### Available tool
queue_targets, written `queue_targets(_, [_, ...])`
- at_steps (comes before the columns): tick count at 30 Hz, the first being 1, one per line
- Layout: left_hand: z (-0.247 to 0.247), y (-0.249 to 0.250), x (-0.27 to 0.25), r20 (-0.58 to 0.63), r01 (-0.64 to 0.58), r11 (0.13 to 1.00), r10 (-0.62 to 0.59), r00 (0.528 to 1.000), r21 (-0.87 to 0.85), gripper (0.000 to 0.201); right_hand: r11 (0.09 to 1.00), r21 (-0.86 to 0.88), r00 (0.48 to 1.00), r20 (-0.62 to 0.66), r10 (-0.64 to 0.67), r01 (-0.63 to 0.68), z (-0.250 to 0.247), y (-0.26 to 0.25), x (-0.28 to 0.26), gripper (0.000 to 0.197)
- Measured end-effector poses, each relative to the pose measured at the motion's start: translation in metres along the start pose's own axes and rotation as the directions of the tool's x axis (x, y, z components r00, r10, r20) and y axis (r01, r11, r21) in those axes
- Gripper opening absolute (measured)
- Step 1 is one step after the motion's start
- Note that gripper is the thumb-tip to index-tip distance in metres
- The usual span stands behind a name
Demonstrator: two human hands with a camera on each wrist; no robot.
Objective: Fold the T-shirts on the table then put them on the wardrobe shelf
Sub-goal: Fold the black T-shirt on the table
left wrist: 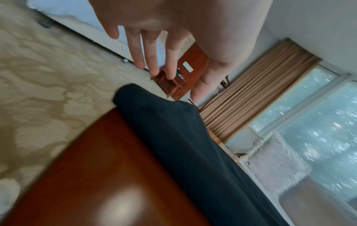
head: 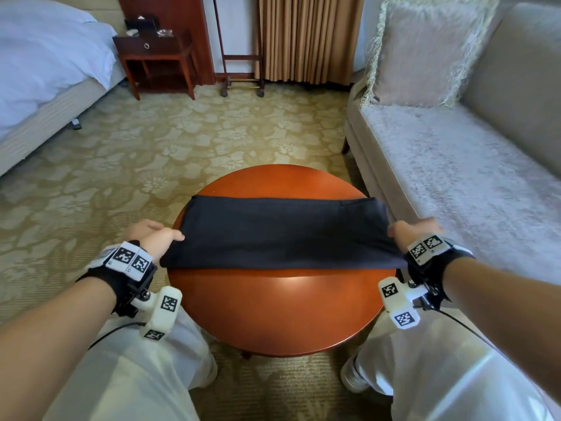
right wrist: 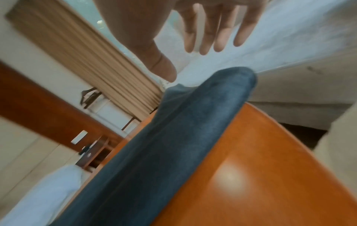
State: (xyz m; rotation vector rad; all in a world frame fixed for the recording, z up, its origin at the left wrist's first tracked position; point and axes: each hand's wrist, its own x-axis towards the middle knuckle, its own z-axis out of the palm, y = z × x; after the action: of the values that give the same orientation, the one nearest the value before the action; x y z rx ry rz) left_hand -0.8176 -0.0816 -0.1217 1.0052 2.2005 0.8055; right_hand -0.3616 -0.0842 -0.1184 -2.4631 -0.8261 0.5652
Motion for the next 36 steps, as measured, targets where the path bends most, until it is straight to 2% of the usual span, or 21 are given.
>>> queue_targets(1, [0.002,0.007,-0.003,-0.002,-0.07,0.998,0.07,0.998,0.011,0.028,0.993,-0.075,0.995,-0.022,-0.098,0.096,-0.003,-0.009,-0.012,0.062])
queue_targets(3, [0.012,0.019,-0.007,0.044,-0.177,0.984,0.176,0.983,0.036,0.032,0.935,-0.184,0.952,0.021,-0.304,0.303,0.0,-0.019,-0.022,0.053])
queue_targets(4, [0.019,0.024,-0.007,0.08,-0.233,0.971,0.228,0.97,0.058,0.03,0.885,-0.248,0.919,0.077,-0.387,0.394,0.002,-0.025,-0.028,0.053])
queue_targets(6, [0.031,0.034,-0.01,0.179,-0.361,0.921,0.334,0.925,0.145,0.027,0.785,-0.318,0.847,0.223,-0.483,0.531,0.013,-0.032,-0.031,0.067])
queue_targets(8, [0.04,0.04,-0.011,0.311,-0.473,0.849,0.396,0.864,0.234,0.034,0.71,-0.382,0.799,0.391,-0.457,0.592,0.03,-0.034,-0.029,0.085])
queue_targets(10, [0.044,0.04,-0.01,0.464,-0.542,0.791,0.381,0.8,0.283,0.048,0.639,-0.453,0.768,0.516,-0.38,0.621,0.045,-0.03,-0.027,0.098])
queue_targets(12, [0.046,0.037,-0.009,0.575,-0.616,0.723,0.373,0.728,0.311,0.059,0.559,-0.522,0.753,0.56,-0.346,0.645,0.052,-0.024,-0.025,0.104])
queue_targets(14, [0.044,0.033,-0.007,0.616,-0.64,0.696,0.357,0.702,0.325,0.064,0.469,-0.588,0.748,0.572,-0.336,0.66,0.054,-0.025,-0.019,0.106])
queue_targets(17, [0.039,0.034,-0.006,0.635,-0.625,0.662,0.282,0.719,0.413,0.073,0.377,-0.663,0.762,0.544,-0.351,0.647,0.052,-0.041,-0.01,0.101])
queue_targets(18, [0.037,0.037,-0.009,0.642,-0.633,0.618,0.255,0.723,0.467,0.077,0.378,-0.68,0.775,0.501,-0.386,0.628,0.053,-0.049,-0.009,0.098])
queue_targets(20, [0.034,0.043,-0.014,0.638,-0.625,0.528,0.188,0.747,0.576,0.079,0.457,-0.671,0.799,0.375,-0.469,0.583,0.058,-0.067,-0.013,0.09])
queue_targets(21, [0.033,0.045,-0.014,0.626,-0.604,0.53,0.166,0.762,0.596,0.075,0.505,-0.654,0.811,0.321,-0.489,0.564,0.06,-0.076,-0.02,0.084])
queue_targets(25, [0.026,0.046,-0.01,0.518,-0.491,0.691,0.194,0.833,0.53,0.048,0.626,-0.544,0.822,0.264,-0.504,0.558,0.069,-0.096,-0.06,0.072])
queue_targets(27, [0.022,0.043,-0.012,0.44,-0.465,0.711,0.239,0.865,0.527,0.041,0.663,-0.452,0.802,0.292,-0.522,0.596,0.073,-0.097,-0.081,0.075])
queue_targets(30, [0.015,0.033,-0.019,0.394,-0.455,0.657,0.253,0.884,0.601,0.043,0.672,-0.345,0.741,0.466,-0.484,0.655,0.08,-0.09,-0.108,0.09])
queue_targets(32, [0.013,0.023,-0.024,0.39,-0.423,0.668,0.21,0.896,0.612,0.042,0.621,-0.357,0.687,0.578,-0.44,0.698,0.085,-0.078,-0.121,0.1])
queue_targets(34, [0.011,0.015,-0.029,0.377,-0.402,0.684,0.195,0.905,0.609,0.042,0.515,-0.42,0.654,0.602,-0.459,0.748,0.088,-0.064,-0.125,0.101])
queue_targets(36, [0.011,0.015,-0.037,0.381,-0.396,0.683,0.183,0.906,0.614,0.044,0.458,-0.456,0.643,0.602,-0.473,0.763,0.084,-0.057,-0.122,0.095])
